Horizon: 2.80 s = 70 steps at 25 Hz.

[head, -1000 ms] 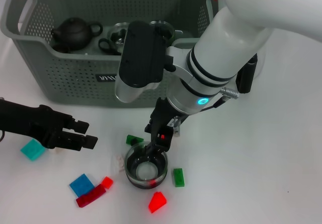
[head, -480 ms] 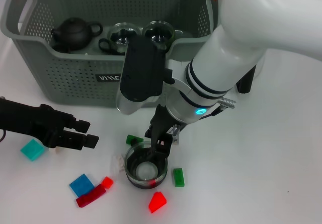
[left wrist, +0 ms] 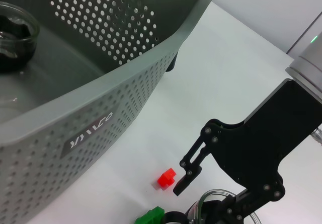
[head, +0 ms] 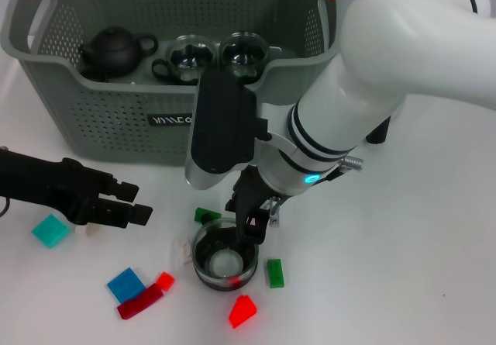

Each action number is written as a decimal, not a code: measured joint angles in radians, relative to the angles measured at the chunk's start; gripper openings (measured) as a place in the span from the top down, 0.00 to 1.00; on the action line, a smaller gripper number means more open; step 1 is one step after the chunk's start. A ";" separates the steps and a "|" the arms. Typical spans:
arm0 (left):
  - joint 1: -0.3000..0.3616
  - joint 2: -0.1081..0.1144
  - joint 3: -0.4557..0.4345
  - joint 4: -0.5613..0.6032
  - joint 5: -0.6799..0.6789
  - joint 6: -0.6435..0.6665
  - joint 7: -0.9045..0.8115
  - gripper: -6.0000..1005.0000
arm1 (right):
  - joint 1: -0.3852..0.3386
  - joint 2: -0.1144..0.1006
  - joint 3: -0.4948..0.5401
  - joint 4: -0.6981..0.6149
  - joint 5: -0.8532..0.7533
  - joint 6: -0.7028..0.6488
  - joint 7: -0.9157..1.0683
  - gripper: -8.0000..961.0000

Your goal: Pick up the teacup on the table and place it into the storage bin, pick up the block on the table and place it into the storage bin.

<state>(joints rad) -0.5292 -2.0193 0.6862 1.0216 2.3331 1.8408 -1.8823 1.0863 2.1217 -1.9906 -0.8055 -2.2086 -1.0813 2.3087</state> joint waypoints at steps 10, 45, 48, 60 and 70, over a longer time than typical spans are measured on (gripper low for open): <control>0.001 -0.001 0.000 -0.010 0.000 -0.015 0.000 0.43 | -0.012 0.000 -0.021 0.013 0.000 0.037 0.000 0.52; 0.006 -0.001 -0.001 -0.014 0.000 -0.027 0.001 0.43 | -0.030 -0.012 -0.006 -0.057 0.007 0.003 0.046 0.93; 0.007 -0.001 -0.002 -0.014 0.000 -0.029 0.004 0.43 | -0.058 -0.018 0.034 -0.130 0.004 -0.035 0.061 0.93; 0.008 0.001 -0.002 -0.017 -0.002 -0.045 0.004 0.43 | -0.134 -0.020 0.188 -0.414 -0.197 -0.254 0.180 0.93; 0.005 0.007 -0.002 -0.037 -0.004 -0.059 0.006 0.43 | -0.153 -0.020 0.296 -0.581 -0.324 -0.327 0.220 0.93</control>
<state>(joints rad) -0.5241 -2.0118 0.6842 0.9846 2.3294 1.7819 -1.8762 0.9337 2.1016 -1.6950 -1.3865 -2.5324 -1.4079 2.5286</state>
